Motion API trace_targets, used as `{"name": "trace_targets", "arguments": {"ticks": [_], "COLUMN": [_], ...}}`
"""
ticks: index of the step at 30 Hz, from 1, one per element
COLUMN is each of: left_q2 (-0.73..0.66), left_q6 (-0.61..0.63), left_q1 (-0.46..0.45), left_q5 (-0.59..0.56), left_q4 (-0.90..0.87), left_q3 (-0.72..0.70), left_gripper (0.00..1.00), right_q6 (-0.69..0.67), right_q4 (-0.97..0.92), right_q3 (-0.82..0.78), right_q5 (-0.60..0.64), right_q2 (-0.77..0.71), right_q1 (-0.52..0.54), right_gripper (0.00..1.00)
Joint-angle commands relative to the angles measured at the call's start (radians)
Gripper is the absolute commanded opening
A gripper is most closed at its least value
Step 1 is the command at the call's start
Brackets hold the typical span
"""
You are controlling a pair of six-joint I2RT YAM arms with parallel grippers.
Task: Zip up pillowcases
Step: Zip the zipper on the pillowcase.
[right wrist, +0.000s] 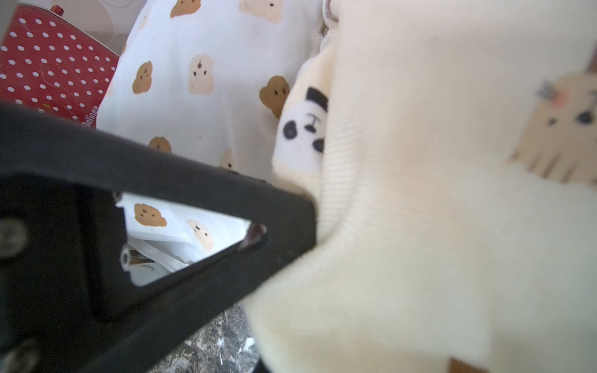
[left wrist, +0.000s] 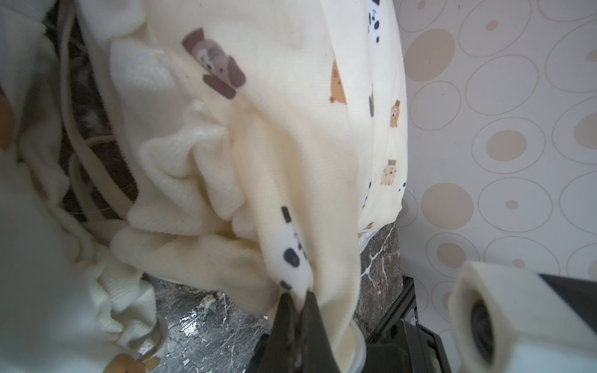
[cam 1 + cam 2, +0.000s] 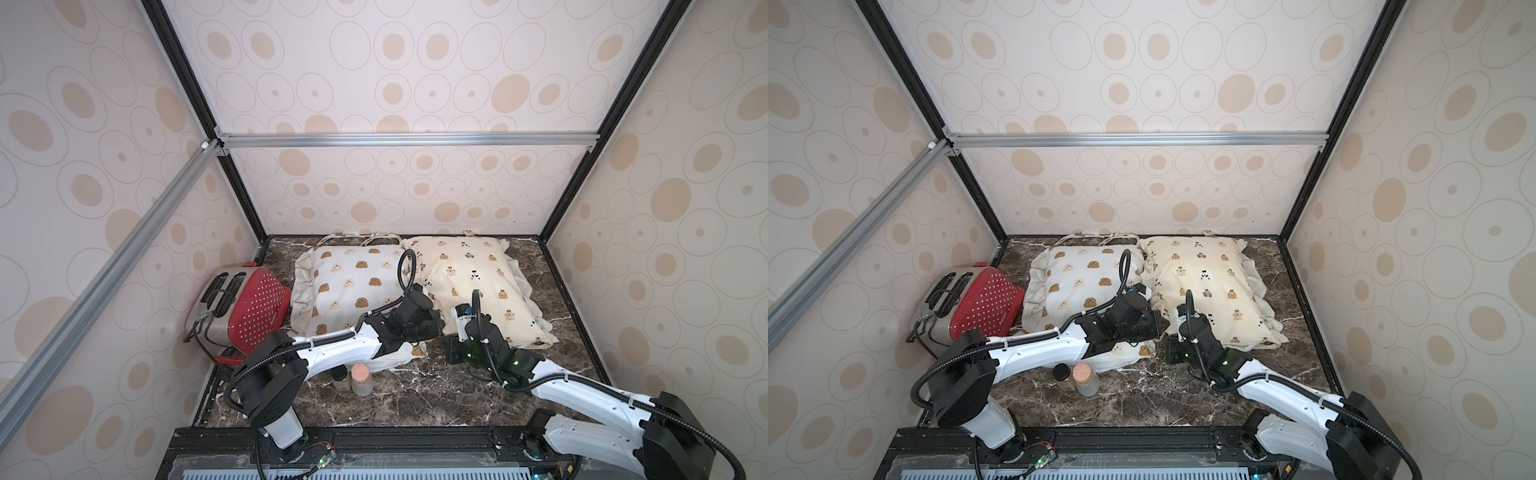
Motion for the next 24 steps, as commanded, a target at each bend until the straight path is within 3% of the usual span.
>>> {"name": "trace_targets", "arguments": {"ticks": [1, 4, 24], "left_q2": [-0.033, -0.033, -0.059], "left_q6": [0.013, 0.015, 0.043], "left_q1": [-0.011, -0.011, -0.009], "left_q5": [-0.015, -0.015, -0.052], "left_q4": [0.010, 0.011, -0.011], "left_q3": [0.003, 0.005, 0.010], "left_gripper": [0.00, 0.00, 0.00], "right_q6": [0.019, 0.025, 0.126], "right_q4": [0.010, 0.008, -0.169], "right_q3": [0.025, 0.020, 0.071], "right_q5": [0.020, 0.020, -0.023], "right_q2": [0.005, 0.000, -0.010], "right_q1": [-0.004, -0.005, -0.012], "right_gripper": [0.04, 0.00, 0.00]}}
